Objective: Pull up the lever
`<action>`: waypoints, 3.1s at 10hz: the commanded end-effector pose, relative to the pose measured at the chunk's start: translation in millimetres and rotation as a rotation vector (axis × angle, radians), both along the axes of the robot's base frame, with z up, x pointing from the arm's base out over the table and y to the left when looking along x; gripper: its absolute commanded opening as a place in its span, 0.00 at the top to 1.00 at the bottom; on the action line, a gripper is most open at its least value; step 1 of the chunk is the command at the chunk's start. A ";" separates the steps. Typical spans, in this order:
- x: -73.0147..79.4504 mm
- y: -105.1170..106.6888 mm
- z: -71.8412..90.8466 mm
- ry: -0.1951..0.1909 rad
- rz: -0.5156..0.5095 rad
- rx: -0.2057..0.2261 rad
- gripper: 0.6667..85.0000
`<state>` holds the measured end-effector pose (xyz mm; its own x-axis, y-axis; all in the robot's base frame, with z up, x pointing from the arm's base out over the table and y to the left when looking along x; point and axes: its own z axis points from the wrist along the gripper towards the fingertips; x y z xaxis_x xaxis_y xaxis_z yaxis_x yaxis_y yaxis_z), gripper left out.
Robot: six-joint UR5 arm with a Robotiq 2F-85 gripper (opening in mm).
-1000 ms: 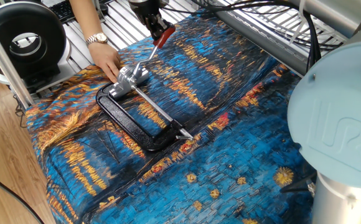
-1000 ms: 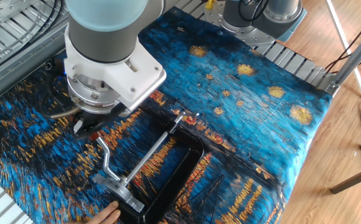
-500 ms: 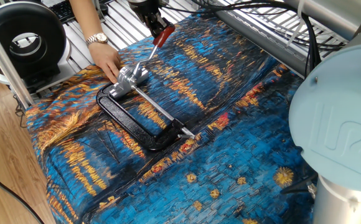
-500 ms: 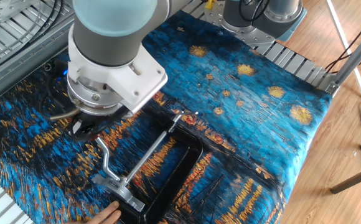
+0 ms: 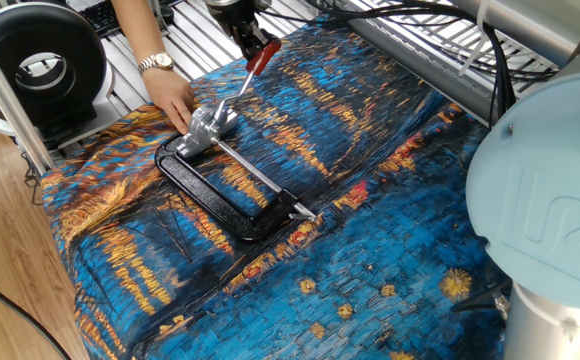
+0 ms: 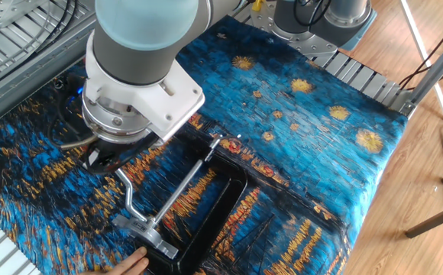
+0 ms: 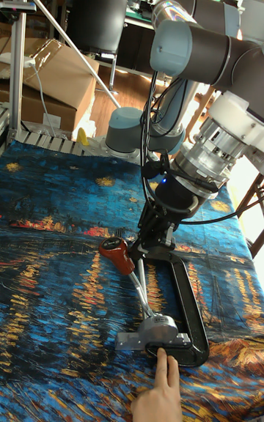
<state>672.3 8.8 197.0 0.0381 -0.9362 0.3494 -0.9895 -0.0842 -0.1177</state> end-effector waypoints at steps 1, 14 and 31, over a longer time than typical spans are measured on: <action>0.5 -0.5 -4.6 -0.003 -0.003 0.014 0.92; 4.9 -5.1 -17.3 -0.023 -0.009 0.010 0.92; -34.2 101.3 16.0 -0.198 -1.311 0.458 0.99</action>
<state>634.7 99.2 209.2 -0.8225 -0.5675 -0.0367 -0.5635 0.8220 -0.0827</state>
